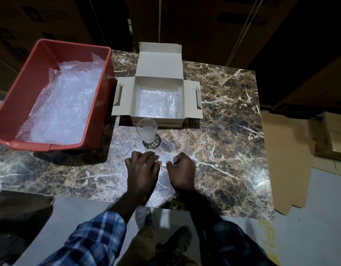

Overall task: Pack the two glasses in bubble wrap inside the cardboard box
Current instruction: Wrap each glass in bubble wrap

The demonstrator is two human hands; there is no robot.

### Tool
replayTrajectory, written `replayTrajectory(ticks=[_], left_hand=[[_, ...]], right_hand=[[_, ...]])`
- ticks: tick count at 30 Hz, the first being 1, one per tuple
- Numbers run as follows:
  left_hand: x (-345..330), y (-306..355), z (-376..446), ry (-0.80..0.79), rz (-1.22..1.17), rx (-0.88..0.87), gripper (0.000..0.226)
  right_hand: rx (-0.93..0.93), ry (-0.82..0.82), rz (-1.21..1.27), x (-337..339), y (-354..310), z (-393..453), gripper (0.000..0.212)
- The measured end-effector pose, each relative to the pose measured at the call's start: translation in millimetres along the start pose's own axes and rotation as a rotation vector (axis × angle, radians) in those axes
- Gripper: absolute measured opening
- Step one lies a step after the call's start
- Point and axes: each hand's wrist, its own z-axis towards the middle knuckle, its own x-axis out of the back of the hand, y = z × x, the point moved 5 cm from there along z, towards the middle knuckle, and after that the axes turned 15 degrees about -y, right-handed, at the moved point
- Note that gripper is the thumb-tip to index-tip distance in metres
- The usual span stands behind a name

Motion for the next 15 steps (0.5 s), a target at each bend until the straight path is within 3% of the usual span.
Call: replayTrajectory(ticks=[2,7,11,15], left_hand=[[-3.0,-2.2,2.9,-0.035,-0.072,0.010,0.027],[-4.4,1.2,14.0,-0.301,-0.381,-0.048,0.046],[-7.5,-4.1,14.2,-0.461,-0.756,0.104,0.029],[-6.8,-0.4,7.6,-0.372,-1.125,0.300,0.012]], right_hand=[[0.006,-0.019,0.090,1.2,0.9,-1.9,0.018],[0.163,-0.066,0.253,8.9,3.6,-3.7,0.013],[0.237,-0.187,0.408,10.7,4.4,-2.0,0.018],[0.139,-0.254,0.563,8.2,11.7,-6.2,0.029]])
